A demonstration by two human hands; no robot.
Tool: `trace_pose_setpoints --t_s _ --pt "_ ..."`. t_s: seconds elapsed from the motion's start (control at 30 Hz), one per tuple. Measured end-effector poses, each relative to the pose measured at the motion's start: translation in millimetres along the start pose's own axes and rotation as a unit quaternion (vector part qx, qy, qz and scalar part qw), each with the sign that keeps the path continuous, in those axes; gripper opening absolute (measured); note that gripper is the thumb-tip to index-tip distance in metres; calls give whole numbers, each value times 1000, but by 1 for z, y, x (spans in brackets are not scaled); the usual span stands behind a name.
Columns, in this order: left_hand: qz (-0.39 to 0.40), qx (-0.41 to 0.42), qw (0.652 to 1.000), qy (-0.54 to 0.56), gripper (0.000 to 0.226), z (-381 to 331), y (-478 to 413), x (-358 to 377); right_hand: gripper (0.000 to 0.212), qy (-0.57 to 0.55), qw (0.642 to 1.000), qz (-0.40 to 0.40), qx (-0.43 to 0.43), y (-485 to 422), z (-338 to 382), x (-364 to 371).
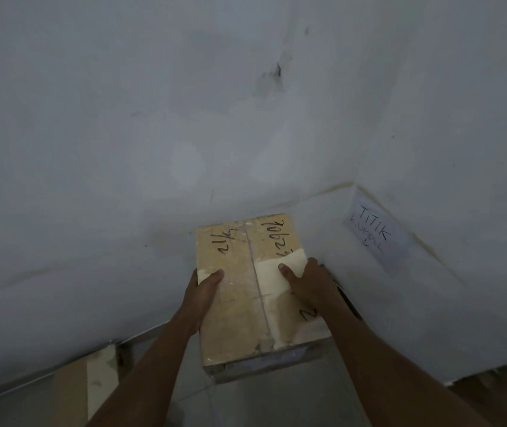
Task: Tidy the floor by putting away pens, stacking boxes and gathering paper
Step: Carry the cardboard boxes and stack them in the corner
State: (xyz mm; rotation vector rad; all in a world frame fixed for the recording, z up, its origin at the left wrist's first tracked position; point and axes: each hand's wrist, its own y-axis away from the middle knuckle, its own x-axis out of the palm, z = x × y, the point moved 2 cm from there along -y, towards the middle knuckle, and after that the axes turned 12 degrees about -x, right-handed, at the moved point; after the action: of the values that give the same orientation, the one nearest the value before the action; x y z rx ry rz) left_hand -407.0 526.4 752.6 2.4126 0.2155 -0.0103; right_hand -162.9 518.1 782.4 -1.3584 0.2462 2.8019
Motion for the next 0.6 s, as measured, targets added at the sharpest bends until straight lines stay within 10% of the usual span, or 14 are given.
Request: trace_pose_setpoints --t_s 0.6 --pt "33 1 999 -22 41 -25 -35 82 73 -22 997 -40 57 -34 -45 -41"
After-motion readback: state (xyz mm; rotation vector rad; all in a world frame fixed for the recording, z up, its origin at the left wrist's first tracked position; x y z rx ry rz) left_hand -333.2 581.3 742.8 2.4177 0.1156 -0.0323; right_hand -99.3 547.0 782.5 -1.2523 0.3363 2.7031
